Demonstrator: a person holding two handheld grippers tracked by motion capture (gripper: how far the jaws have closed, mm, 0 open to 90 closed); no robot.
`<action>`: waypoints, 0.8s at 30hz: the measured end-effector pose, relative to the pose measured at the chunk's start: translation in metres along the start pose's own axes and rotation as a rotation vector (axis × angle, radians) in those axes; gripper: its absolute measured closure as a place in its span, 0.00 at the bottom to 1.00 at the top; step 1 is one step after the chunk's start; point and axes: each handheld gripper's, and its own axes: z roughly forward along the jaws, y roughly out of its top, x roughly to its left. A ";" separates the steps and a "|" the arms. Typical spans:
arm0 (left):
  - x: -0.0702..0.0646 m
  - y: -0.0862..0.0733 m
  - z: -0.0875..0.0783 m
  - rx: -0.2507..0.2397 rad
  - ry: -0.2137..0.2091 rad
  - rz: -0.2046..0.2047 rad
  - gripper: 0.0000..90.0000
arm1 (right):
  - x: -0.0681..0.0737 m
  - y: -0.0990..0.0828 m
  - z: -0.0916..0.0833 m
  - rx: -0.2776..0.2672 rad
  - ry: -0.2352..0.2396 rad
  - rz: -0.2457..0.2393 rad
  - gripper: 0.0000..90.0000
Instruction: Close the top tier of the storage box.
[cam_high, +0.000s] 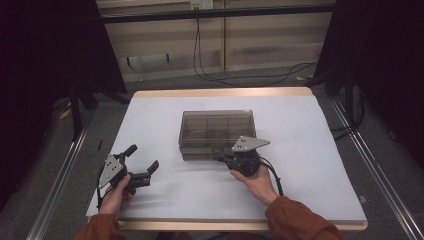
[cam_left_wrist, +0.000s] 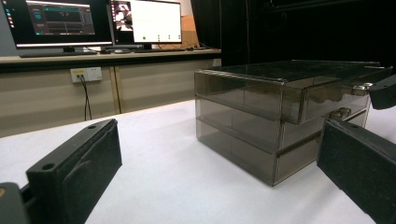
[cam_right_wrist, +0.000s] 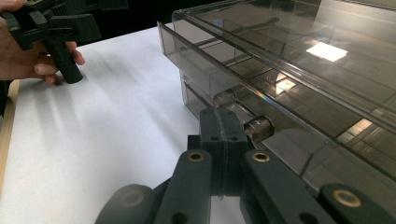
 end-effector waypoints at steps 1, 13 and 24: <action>0.000 0.000 0.000 0.000 0.003 0.005 0.00 | -0.001 0.000 0.000 0.001 -0.002 0.000 1.00; 0.001 0.000 0.000 0.004 0.003 0.012 0.00 | -0.003 -0.001 0.000 -0.001 -0.007 0.007 1.00; 0.001 0.000 0.000 0.002 0.005 0.012 0.00 | -0.006 -0.001 -0.001 -0.014 -0.006 0.025 1.00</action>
